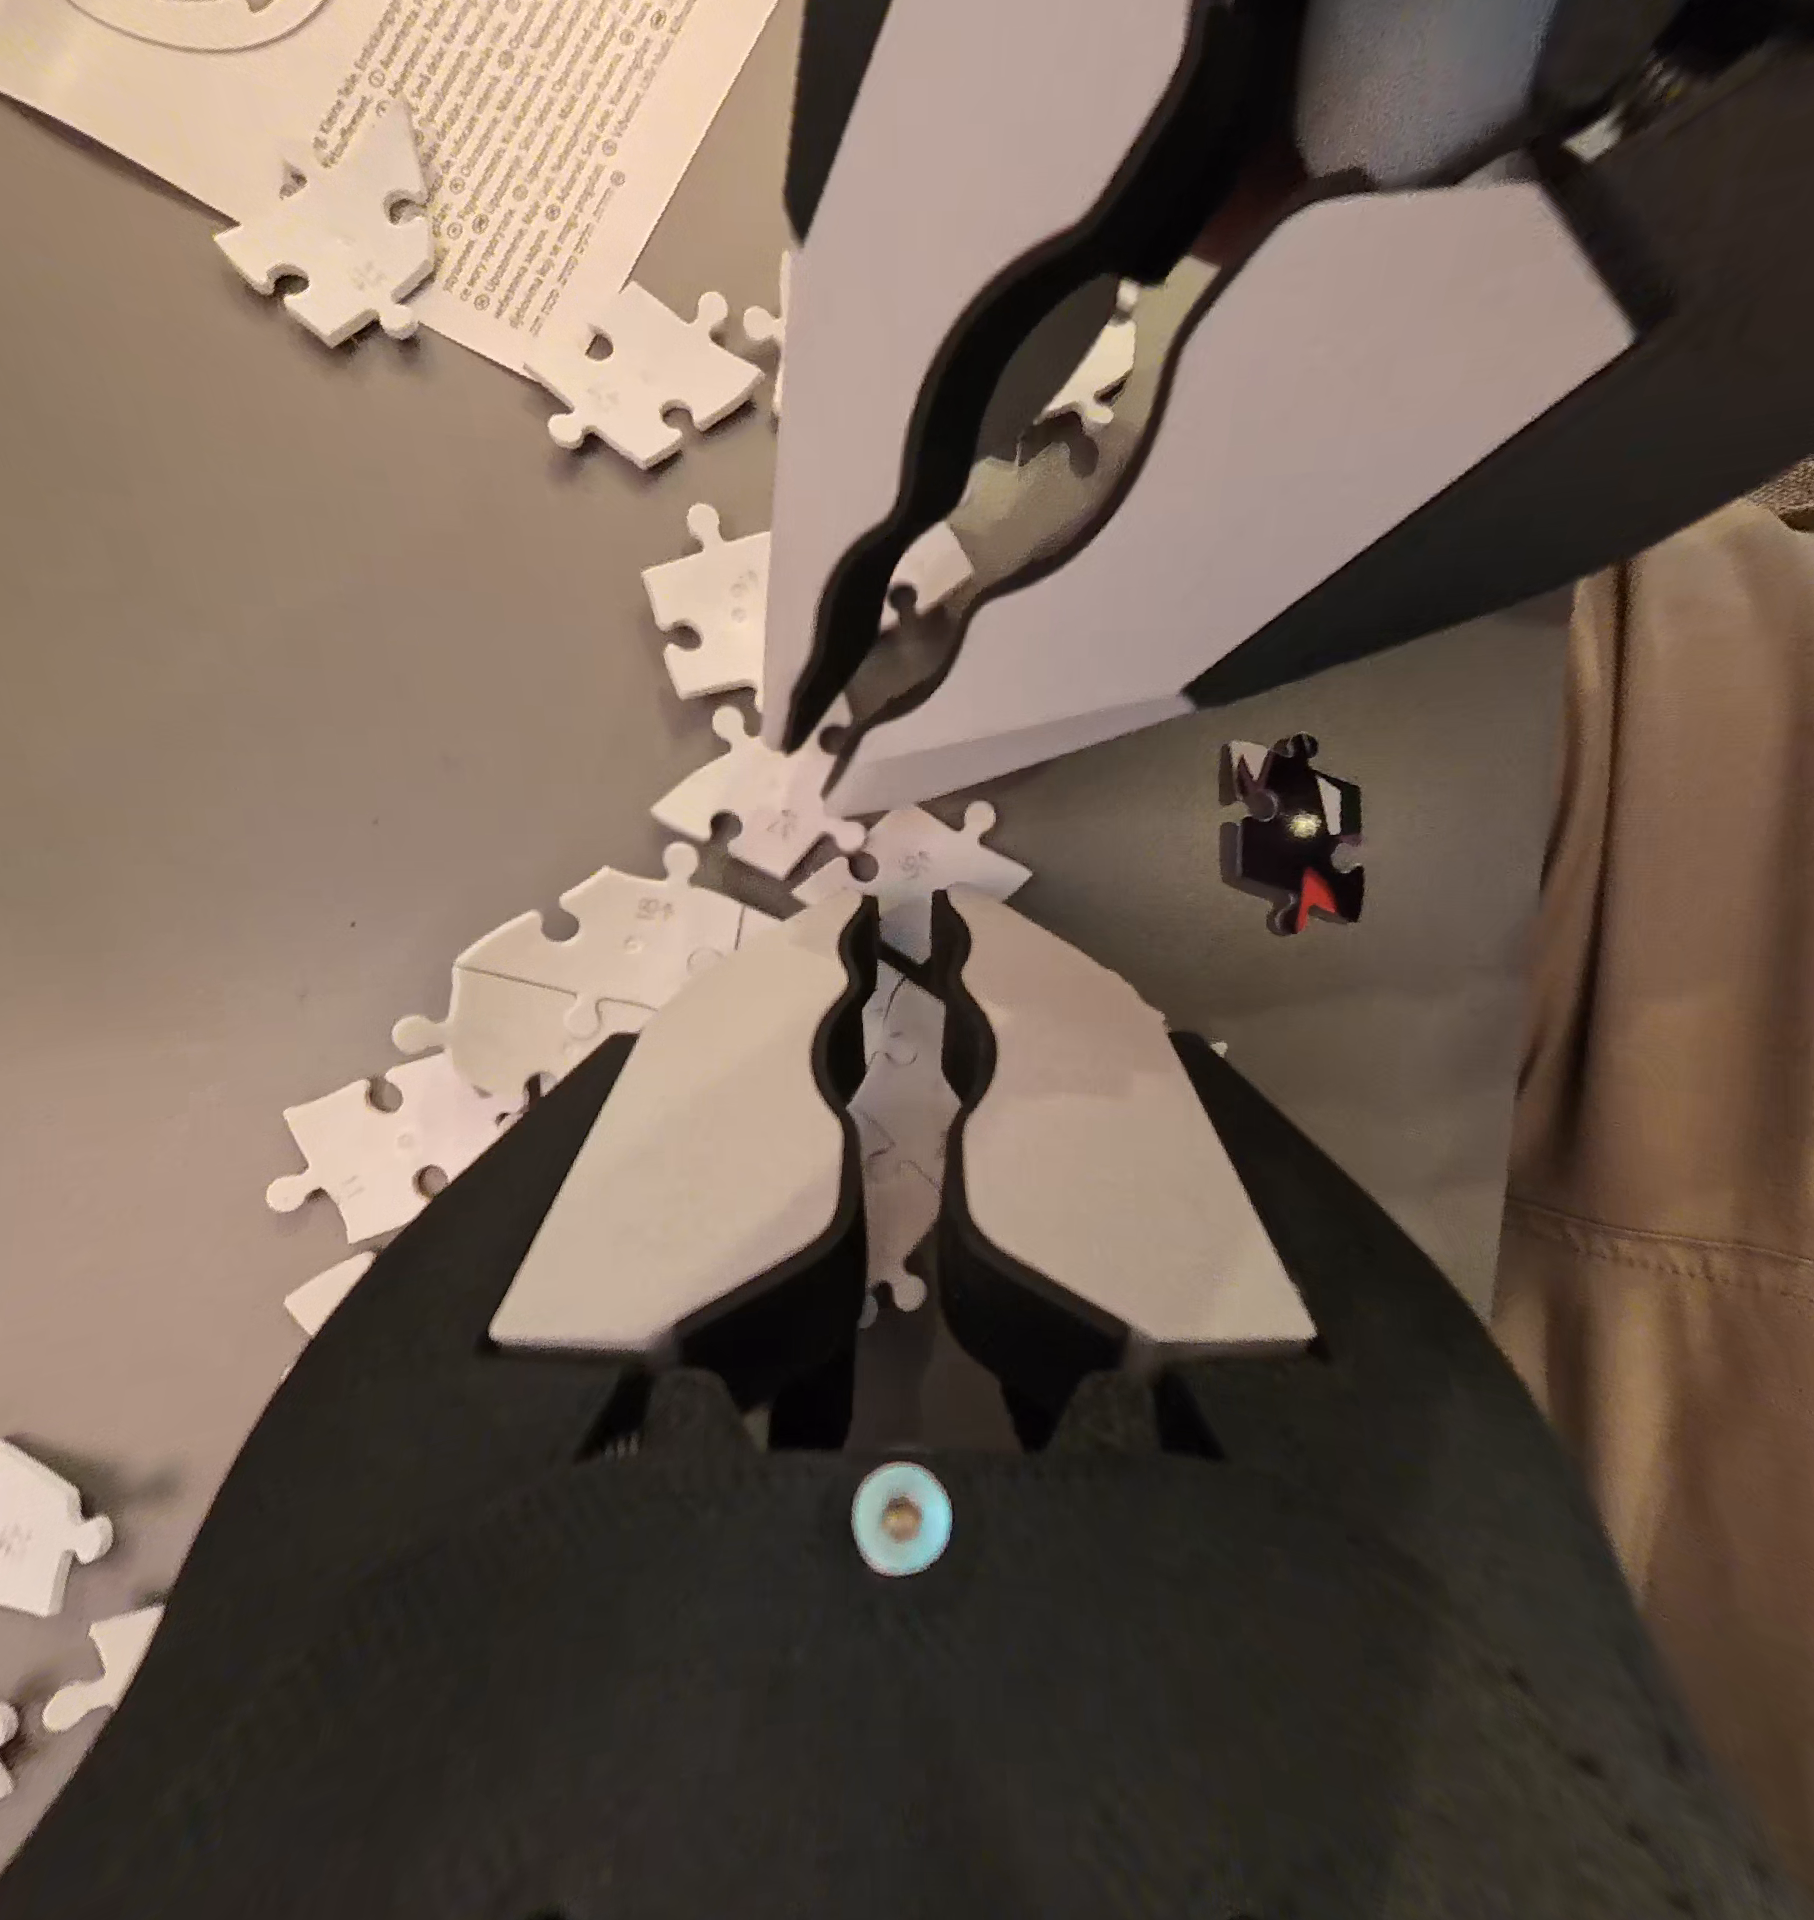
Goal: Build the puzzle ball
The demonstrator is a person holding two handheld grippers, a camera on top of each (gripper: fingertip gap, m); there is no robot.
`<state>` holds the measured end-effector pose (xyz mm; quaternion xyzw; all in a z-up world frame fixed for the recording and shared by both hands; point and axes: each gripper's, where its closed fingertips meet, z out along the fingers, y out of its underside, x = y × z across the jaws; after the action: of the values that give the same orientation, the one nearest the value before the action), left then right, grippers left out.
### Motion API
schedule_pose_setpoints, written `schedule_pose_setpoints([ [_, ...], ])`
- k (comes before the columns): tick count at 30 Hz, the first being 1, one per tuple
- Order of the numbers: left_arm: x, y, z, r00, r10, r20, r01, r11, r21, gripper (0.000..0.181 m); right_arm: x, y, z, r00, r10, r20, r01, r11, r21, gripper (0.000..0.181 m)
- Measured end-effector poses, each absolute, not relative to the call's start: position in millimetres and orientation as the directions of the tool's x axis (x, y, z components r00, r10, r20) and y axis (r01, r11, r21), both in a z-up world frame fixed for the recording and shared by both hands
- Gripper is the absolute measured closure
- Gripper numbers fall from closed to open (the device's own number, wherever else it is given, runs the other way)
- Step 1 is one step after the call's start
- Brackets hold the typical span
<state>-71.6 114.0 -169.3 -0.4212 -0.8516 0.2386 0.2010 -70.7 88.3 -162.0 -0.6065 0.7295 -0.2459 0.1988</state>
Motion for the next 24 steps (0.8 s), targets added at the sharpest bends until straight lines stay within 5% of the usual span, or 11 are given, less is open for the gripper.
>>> schedule_pose_setpoints([
  [24, -67.6, 111.0, -170.3, -0.588, 0.802, 0.103, 0.622, 0.53, -0.577, 0.172, -67.6, 100.3, -165.3, -0.182, -0.963, -0.199, -0.757, 0.266, -0.596, 0.181],
])
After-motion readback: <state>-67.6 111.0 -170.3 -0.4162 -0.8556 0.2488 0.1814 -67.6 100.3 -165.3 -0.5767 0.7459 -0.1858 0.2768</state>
